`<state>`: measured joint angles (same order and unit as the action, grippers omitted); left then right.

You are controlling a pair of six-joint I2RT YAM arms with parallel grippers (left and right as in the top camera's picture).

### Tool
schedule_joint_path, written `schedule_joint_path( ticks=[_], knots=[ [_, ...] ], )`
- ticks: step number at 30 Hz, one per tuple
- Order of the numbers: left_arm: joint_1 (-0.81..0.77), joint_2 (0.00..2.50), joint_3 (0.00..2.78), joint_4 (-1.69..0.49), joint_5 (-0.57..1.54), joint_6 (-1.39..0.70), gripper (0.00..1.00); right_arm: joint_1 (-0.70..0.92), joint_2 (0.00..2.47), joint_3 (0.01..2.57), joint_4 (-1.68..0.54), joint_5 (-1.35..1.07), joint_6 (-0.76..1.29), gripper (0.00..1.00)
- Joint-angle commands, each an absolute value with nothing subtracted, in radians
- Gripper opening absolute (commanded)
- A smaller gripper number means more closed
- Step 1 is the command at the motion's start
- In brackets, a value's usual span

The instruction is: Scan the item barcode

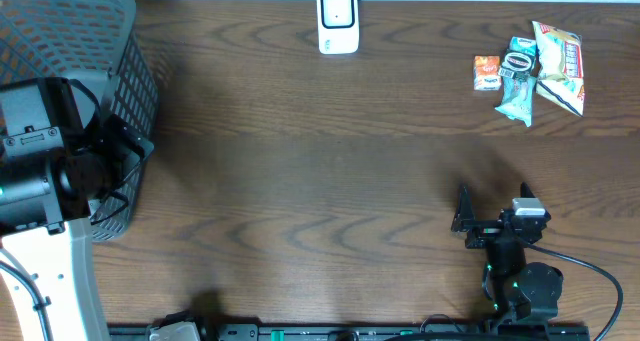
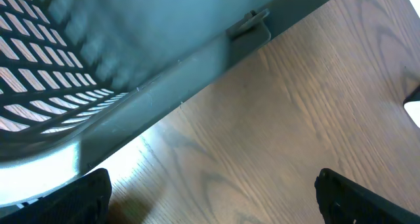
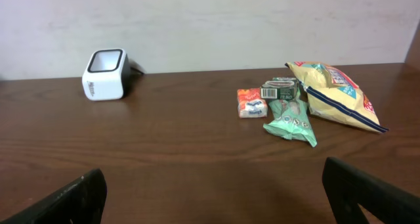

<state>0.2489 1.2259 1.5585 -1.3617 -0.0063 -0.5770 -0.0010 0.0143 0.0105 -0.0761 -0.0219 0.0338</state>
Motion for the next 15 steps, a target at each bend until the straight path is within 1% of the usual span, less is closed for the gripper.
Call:
schedule_joint_path(
  ticks=[1, 12, 15],
  knots=[
    [0.254, 1.221, 1.569, -1.365, -0.012, -0.581, 0.98, -0.006, 0.006, 0.006, -0.075, -0.010, 0.044, 0.99],
    [0.247, 1.185, 1.544, -1.392, -0.035, -0.577, 0.98, -0.006, 0.006, 0.006, -0.075, -0.010, 0.044, 0.99],
    [0.219, 1.136, 1.465, -1.364, -0.039, -0.506, 0.98, -0.006, 0.006, 0.006, -0.075, -0.010, 0.044, 0.99]
  ],
)
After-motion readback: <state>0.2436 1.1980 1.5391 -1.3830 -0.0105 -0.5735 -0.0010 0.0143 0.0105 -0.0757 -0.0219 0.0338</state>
